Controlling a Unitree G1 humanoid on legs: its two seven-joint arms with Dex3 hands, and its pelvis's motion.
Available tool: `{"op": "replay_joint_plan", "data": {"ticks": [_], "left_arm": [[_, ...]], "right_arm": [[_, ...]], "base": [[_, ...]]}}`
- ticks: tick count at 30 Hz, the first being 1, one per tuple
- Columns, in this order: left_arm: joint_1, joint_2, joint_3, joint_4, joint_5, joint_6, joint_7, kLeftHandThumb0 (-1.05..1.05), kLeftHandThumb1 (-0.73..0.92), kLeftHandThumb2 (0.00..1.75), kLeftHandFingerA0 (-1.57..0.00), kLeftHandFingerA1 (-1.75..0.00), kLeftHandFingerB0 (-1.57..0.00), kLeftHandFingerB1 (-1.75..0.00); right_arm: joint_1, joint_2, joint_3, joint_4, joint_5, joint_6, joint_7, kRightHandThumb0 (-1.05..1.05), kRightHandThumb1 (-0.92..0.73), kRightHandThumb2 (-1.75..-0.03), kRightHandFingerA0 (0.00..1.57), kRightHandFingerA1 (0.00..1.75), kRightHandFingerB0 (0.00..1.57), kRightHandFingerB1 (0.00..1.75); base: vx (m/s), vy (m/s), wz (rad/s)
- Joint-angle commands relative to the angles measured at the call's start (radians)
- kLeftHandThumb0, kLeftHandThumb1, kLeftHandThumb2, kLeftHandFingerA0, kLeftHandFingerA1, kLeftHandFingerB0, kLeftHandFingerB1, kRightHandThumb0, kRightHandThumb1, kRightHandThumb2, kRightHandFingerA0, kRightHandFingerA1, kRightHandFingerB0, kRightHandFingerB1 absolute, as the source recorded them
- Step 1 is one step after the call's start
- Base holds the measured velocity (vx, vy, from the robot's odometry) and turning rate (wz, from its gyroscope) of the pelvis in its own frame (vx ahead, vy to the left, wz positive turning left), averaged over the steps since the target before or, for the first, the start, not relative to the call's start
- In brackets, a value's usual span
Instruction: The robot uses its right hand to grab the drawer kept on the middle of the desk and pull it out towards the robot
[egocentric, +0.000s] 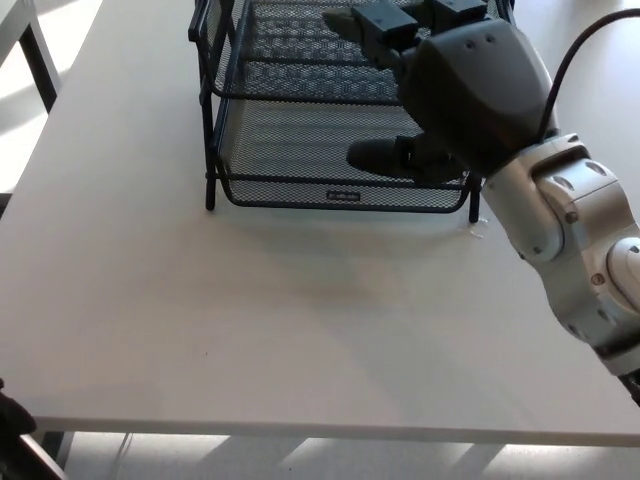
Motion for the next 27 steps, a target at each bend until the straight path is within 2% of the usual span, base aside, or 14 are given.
{"op": "replay_joint_plan", "data": {"ticks": [1,2,3,5,6,7,8,11,20,21,24,25,27], "left_arm": [[-0.003,0.0,0.004,0.001,0.003,0.0,-0.015,-0.31,0.54,0.56,-0.79,-0.85,-0.8,-0.59],[-0.002,0.0,0.005,0.0,0.003,0.001,-0.015,-0.31,0.54,0.56,-0.79,-0.85,-0.8,-0.59],[-0.001,0.0,0.005,-0.005,0.005,0.008,-0.017,-0.31,0.55,0.56,-0.79,-0.86,-0.8,-0.6],[0.002,-0.004,0.002,-0.002,0.007,-0.007,-0.013,-0.3,0.54,0.56,-0.8,-0.88,-0.81,-0.61],[0.0,-0.003,0.001,0.006,0.007,-0.024,-0.01,-0.3,0.54,0.57,-0.81,-0.88,-0.81,-0.62],[-0.002,-0.004,0.0,0.007,0.007,-0.025,-0.012,-0.3,0.54,0.57,-0.81,-0.88,-0.81,-0.62],[-0.001,-0.002,0.0,0.003,0.003,-0.019,-0.019,-0.3,0.55,0.56,-0.8,-0.87,-0.8,-0.6],[0.001,-0.007,0.0,-0.002,0.008,-0.01,-0.016,-0.3,0.53,0.56,-0.81,-0.87,-0.82,-0.61],[-0.007,-0.002,0.004,-0.007,0.001,-0.021,-0.022,-0.32,0.54,0.56,-0.8,-0.9,-0.8,-0.62],[-0.004,-0.002,0.004,-0.019,0.003,-0.005,-0.027,-0.31,0.54,0.56,-0.79,-0.88,-0.81,-0.61],[-0.016,0.004,0.002,-0.011,0.003,-0.015,-0.029,-0.33,0.55,0.56,-0.8,-0.9,-0.8,-0.62],[-0.023,0.007,0.002,-0.013,0.003,-0.012,-0.032,-0.33,0.55,0.56,-0.81,-0.91,-0.79,-0.62],[-0.031,0.01,0.003,-0.016,0.003,-0.007,-0.036,-0.33,0.55,0.56,-0.81,-0.91,-0.79,-0.62]], "right_arm": [[-0.061,0.015,0.025,0.135,-0.087,-0.016,-0.067,-0.91,-0.51,-0.95,0.24,0.54,0.13,0.46],[-0.066,0.019,0.025,0.151,-0.089,-0.017,-0.077,-0.91,-0.51,-0.95,0.24,0.54,0.13,0.46],[-0.077,0.025,0.028,0.182,-0.096,-0.019,-0.098,-0.92,-0.64,-0.61,0.27,0.49,0.2,0.37],[-0.085,0.029,0.034,0.215,-0.119,-0.005,-0.121,-0.9,-0.61,-0.6,0.25,0.48,0.18,0.36],[-0.094,0.033,0.036,0.245,-0.125,-0.006,-0.143,-0.85,-0.47,-0.89,0.2,0.54,0.12,0.45],[-0.098,0.034,0.037,0.261,-0.128,-0.007,-0.153,-0.85,-0.47,-0.89,0.2,0.54,0.12,0.45],[-0.128,0.049,0.045,0.346,-0.144,-0.004,-0.213,-0.83,-0.46,-0.88,0.22,0.54,0.12,0.46],[-0.16,0.064,0.048,0.449,-0.147,-0.022,-0.288,-0.79,-0.45,-0.86,0.25,0.55,0.11,0.45],[-0.263,0.086,0.073,0.691,-0.143,-0.065,-0.369,-0.75,-0.45,-0.86,0.24,0.56,0.08,0.46],[-0.275,0.095,0.078,0.738,-0.142,-0.074,-0.402,-0.72,-0.57,-0.57,0.32,0.5,0.18,0.39],[-0.296,0.097,0.1,0.795,-0.163,-0.071,-0.453,-0.7,-0.59,-0.58,0.38,0.53,0.19,0.41],[-0.305,0.099,0.104,0.818,-0.161,-0.081,-0.472,-0.66,-0.57,-0.57,0.45,0.56,0.23,0.43],[-0.319,0.102,0.108,0.845,-0.16,-0.092,-0.498,-0.66,-0.57,-0.57,0.45,0.56,0.23,0.43]], "base": [[0.0,0.0,0.0],[0.0,0.0,0.0],[0.0,0.0,0.0],[0.0,0.0,0.0],[0.0,0.0,0.0],[0.0,0.0,0.0],[0.0,0.0,0.0],[0.0,0.0,0.0],[0.0,0.0,0.0],[0.0,0.0,0.0],[0.0,0.0,0.0],[0.0,0.0,0.0],[0.0,0.0,0.0]]}}
